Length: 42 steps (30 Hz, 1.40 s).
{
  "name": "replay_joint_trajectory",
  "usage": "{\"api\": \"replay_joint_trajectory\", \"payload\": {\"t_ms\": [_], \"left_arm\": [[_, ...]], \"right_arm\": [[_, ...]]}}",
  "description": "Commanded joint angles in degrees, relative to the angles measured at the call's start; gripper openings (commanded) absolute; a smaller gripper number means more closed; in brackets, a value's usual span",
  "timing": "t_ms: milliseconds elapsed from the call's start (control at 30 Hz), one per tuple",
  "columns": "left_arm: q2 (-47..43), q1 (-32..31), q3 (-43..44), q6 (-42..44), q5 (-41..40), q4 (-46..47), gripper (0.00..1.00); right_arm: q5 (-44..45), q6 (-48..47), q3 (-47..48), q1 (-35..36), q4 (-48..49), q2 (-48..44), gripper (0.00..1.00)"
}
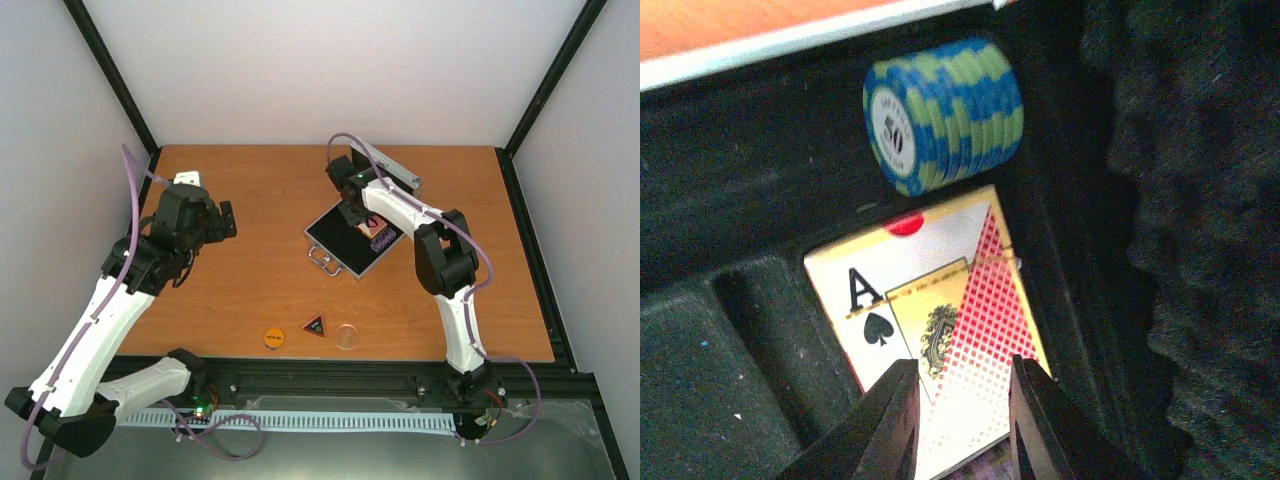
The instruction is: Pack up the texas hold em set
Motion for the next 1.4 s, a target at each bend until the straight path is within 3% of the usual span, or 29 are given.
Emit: {"api": "replay_joint_trajectory", "payload": {"t_ms": [0,267,700,967,1167,1267,1367], "left_arm": [[-2.49,0.39,-1.38,0.68,-3.2,1.53,1.0],[-3.96,0.37,-7.44,-4.35,-4.62,1.58,1.0],[-4.34,0.39,-12.3,-1.69,-7.27,6.33,1.0],[-4.36,0.46,-12.34,-0.01,-8.2,6.86,1.0],[-3.97,0.46,-12.39,0.53,-7.89,7.49,1.0],[-3.45,0.46,-12.32,0.64,-7.73,7.74,1.0],[-2.5,0.48,-11.92,0.55,-7.38,7.91,1.0]], "right_arm": [[-0.83,1.1,2.93,-0.17,-0.59,-1.89,0.27],[-3.5,3.31,2.23,-0.49,1.7,-0.07,0.28],[-5.58,5.16,10.24,-1.75,2.37,10.11,0.28],[-3.34,6.97,1.17,-1.77,4.11,8.3,0.27],[-3.58,6.2,-0.59,-2.17,4.5,7.9,0.28],[-3.82,5.02,1.93,-2.1,3.79,8.07,0.35],[-3.51,4.25,5.64,-2.1,2.51,8.09,0.53]]}}
